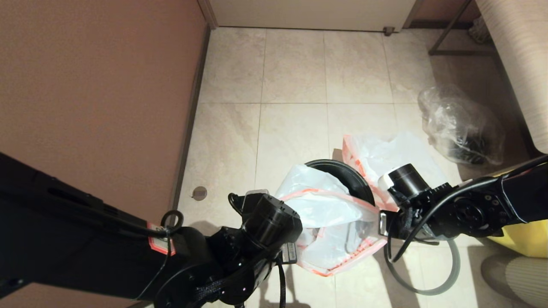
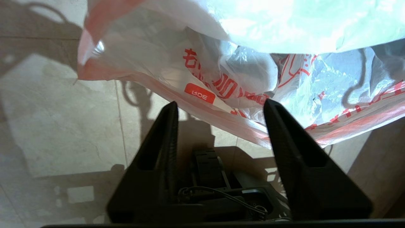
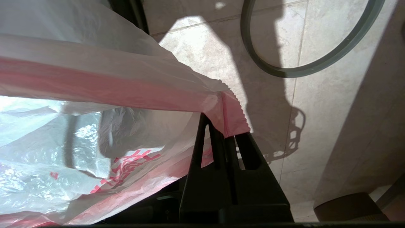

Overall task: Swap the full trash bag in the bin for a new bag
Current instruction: Put the new garbage bag on the trash can

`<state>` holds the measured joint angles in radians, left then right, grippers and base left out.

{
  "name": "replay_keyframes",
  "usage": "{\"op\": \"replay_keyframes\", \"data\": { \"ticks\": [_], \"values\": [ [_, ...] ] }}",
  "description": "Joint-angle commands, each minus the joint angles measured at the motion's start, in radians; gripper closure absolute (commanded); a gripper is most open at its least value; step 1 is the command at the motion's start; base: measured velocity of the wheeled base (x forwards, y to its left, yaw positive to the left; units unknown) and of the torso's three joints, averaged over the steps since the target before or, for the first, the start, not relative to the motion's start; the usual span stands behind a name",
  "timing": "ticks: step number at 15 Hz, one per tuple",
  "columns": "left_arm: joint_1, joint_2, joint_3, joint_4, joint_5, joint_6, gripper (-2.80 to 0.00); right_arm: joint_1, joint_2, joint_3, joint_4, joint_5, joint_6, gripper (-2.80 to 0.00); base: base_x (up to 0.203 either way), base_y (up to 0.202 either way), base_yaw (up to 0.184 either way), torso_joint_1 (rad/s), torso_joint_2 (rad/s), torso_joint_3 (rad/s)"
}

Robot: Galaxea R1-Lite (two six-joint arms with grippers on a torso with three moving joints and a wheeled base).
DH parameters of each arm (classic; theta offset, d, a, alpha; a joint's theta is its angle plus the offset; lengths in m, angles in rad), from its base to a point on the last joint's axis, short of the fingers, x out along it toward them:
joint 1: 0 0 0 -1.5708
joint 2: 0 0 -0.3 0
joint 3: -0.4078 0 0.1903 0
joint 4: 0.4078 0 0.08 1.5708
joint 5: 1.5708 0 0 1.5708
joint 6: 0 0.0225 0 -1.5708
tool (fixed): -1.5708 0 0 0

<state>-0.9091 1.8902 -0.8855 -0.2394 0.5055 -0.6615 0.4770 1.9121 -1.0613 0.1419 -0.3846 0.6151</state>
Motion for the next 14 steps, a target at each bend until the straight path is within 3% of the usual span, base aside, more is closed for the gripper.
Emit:
{"op": "replay_keyframes", "data": {
  "ticks": [1,7,8,14],
  "values": [
    [-0.003,0.030,-0.006,-0.002,0.002,-0.004,0.00,-0.001,0.011,-0.006,0.000,-0.002,0.002,0.00,0.000,0.000,0.000,0.000,0.00,0.000],
    [0.055,0.177,-0.097,-0.020,-0.006,-0.018,0.00,-0.003,0.012,-0.025,-0.022,-0.002,-0.009,0.00,0.000,0.000,0.000,0.000,0.00,0.000],
    [0.068,0.191,-0.110,-0.035,-0.007,-0.029,-2.80,-0.003,0.011,-0.029,-0.021,-0.002,-0.009,0.00,0.000,0.000,0.000,0.000,0.00,0.000],
    [0.061,0.183,-0.092,-0.069,-0.007,-0.033,-2.80,-0.005,0.011,-0.031,-0.021,-0.002,-0.009,0.00,0.000,0.000,0.000,0.000,0.00,0.000]
  ]
}}
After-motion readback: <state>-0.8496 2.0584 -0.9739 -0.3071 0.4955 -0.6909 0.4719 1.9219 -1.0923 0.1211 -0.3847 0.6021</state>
